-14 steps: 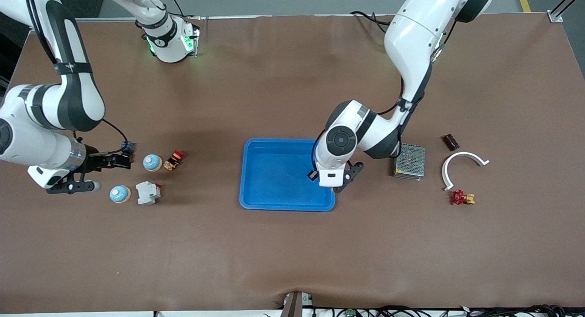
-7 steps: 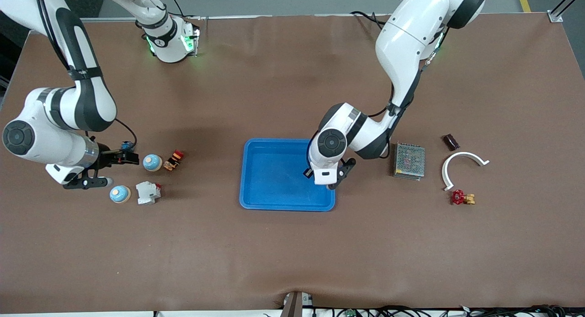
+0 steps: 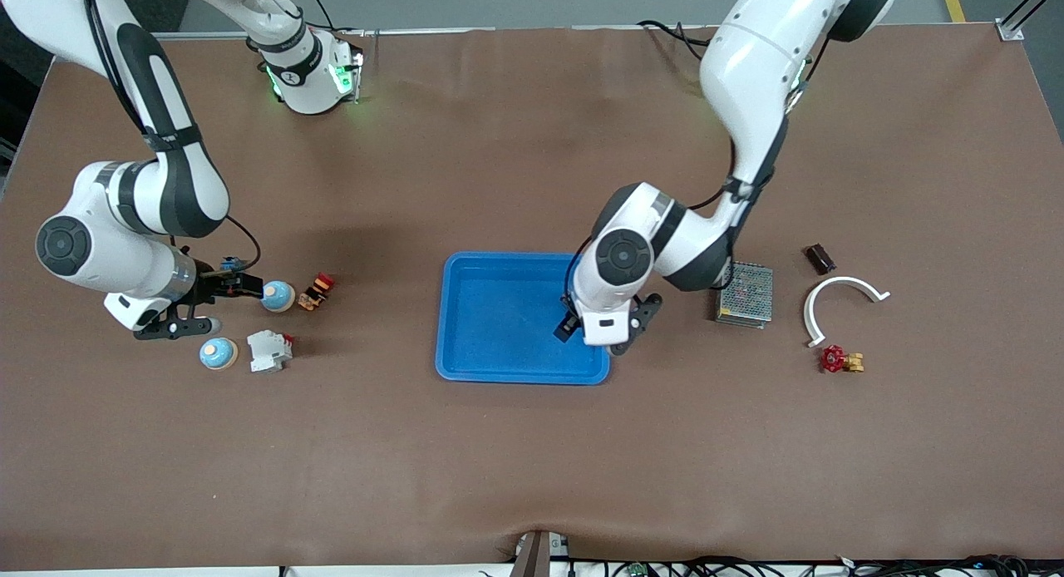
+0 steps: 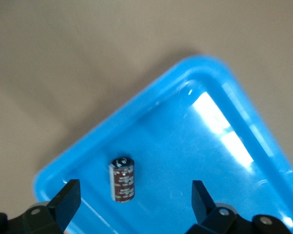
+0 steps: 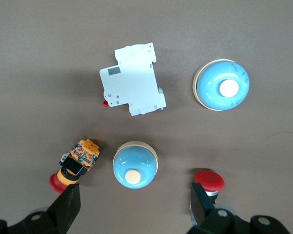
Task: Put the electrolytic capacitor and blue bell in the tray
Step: 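Carry the capacitor into the tray while the right gripper reaches a bell, then move the left gripper to the second capacitor while the right gripper lowers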
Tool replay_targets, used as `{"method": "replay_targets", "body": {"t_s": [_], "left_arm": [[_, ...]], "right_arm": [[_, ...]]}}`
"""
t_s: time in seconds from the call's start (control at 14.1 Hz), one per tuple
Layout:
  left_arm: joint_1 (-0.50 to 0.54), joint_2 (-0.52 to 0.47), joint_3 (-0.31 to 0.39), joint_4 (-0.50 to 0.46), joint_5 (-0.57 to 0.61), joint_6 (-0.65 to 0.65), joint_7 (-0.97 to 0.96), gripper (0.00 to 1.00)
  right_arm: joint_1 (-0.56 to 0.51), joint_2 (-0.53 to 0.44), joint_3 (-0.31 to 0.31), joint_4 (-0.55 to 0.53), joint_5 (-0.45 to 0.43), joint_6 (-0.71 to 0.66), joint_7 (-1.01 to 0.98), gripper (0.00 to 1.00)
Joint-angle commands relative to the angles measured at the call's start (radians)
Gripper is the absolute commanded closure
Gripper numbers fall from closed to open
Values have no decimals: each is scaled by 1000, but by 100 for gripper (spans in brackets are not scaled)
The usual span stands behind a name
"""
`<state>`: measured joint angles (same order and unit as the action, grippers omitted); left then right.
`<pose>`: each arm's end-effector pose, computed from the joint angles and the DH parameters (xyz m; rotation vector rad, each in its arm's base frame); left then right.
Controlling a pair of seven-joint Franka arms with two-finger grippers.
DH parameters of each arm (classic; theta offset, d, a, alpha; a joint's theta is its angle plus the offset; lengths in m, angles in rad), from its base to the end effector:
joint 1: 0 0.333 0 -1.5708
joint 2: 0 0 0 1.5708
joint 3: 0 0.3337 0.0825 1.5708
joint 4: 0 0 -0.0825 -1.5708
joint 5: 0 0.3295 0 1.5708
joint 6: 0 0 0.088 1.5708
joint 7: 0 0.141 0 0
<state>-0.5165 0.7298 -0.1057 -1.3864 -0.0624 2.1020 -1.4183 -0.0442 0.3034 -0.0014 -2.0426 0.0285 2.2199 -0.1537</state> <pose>0.5706 -0.3963 0.2866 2.8042 1.2766 -0.1720 0.5406 -0.0230 0.3042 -3.0990 -0.1387 0.1916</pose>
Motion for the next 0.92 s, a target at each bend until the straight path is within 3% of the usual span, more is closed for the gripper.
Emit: {"method": "replay_targets", "body": {"t_s": [0.0,0.28,0.85], "left_arm": [[79,-124,3,-36,-5,-127,154,0],[200,-228,3,-81,-1,-279,384,0],[406,-404,1,-348,118,-278,775,0]], "right_arm": [[0,17,1,-27,-1,43,-23,0],[-3,40,1,-31,-1,58,-86,0],[-3,74,3,-100,-1,188,-103,0]]}}
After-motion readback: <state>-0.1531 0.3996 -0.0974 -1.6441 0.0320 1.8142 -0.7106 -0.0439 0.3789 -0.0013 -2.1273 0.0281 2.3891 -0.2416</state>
